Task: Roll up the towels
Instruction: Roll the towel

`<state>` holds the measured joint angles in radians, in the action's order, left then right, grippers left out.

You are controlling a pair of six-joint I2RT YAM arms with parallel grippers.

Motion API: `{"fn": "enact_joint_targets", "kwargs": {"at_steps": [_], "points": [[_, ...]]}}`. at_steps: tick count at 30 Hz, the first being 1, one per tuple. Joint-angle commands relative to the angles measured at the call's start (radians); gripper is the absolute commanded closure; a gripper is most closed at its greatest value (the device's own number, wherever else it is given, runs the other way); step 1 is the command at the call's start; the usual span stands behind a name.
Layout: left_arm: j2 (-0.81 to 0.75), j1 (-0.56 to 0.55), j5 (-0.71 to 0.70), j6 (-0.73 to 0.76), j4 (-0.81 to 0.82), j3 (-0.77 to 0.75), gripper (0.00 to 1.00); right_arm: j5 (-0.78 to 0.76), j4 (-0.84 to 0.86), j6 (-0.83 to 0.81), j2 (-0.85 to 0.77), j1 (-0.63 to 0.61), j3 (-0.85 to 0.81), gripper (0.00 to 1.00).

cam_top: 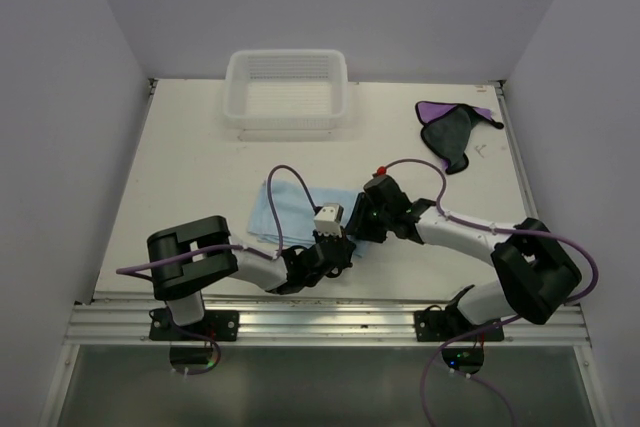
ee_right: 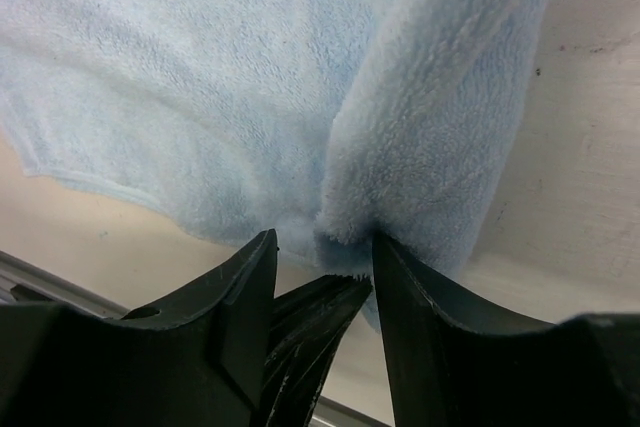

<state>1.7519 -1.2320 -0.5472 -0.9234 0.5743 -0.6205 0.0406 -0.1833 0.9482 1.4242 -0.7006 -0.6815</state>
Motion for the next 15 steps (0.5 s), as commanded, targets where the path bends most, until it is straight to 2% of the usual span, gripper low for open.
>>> {"fn": "enact_joint_targets", "kwargs": {"at_steps": [1,15], "points": [[0.012,-0.004,-0.028,-0.028,-0.076,-0.004,1.0,-0.039,-0.096,-0.051,-0.014,0.027,-0.082,0.53],[0.026,-0.004,-0.019,-0.043,-0.113,-0.007,1.0,-0.048,-0.153,-0.152,0.005,0.161,-0.176,0.53]]}}
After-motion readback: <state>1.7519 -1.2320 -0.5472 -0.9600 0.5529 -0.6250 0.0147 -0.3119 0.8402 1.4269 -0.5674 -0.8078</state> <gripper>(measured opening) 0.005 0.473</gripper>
